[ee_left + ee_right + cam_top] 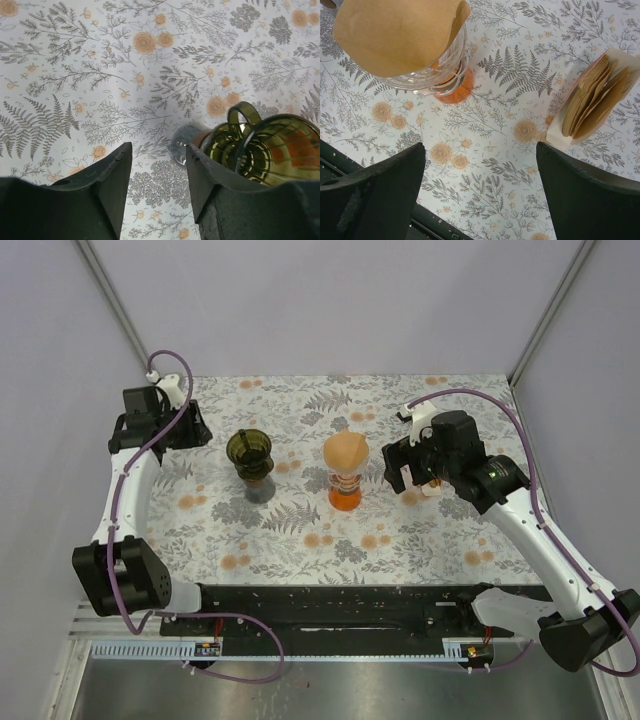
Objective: Place the coffee filter in the dripper
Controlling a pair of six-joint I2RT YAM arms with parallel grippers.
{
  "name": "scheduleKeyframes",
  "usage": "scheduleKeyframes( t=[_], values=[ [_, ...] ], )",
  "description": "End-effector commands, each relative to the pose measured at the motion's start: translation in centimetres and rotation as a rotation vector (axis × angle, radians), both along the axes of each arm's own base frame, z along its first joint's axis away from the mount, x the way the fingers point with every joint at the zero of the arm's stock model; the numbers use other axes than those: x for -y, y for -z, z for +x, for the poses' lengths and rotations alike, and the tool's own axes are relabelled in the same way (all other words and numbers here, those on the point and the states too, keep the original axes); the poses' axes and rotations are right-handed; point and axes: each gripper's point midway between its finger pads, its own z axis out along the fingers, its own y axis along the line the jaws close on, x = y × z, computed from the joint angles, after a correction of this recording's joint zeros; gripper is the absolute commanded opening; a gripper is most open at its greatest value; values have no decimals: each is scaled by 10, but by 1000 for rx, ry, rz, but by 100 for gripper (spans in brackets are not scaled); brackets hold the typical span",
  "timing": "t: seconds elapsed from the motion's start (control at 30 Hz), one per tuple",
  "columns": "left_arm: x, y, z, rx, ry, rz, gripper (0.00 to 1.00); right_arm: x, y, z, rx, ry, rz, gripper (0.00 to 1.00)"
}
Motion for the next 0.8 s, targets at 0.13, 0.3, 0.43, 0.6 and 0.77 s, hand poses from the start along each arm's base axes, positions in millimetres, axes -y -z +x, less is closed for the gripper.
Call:
scheduleKeyframes(
  t=[0.13, 0.3, 0.43, 0.6, 0.77],
  values=[
    [-7, 53, 26, -98, -96, -84, 47, 1, -10, 1, 45, -2, 12, 99],
    [17, 91, 32, -202, -11, -195, 45, 1, -9, 1, 43, -4, 11, 99],
    [37, 111, 35, -262, 50, -238, 45, 1, -7, 1, 36, -3, 9, 99],
    [60, 133, 27, -337, 109, -271, 44, 2, -8, 0, 42, -1, 10, 99],
    [66, 145, 14, -398, 129, -297, 44, 3, -8, 0, 44, -1, 8, 99]
  ],
)
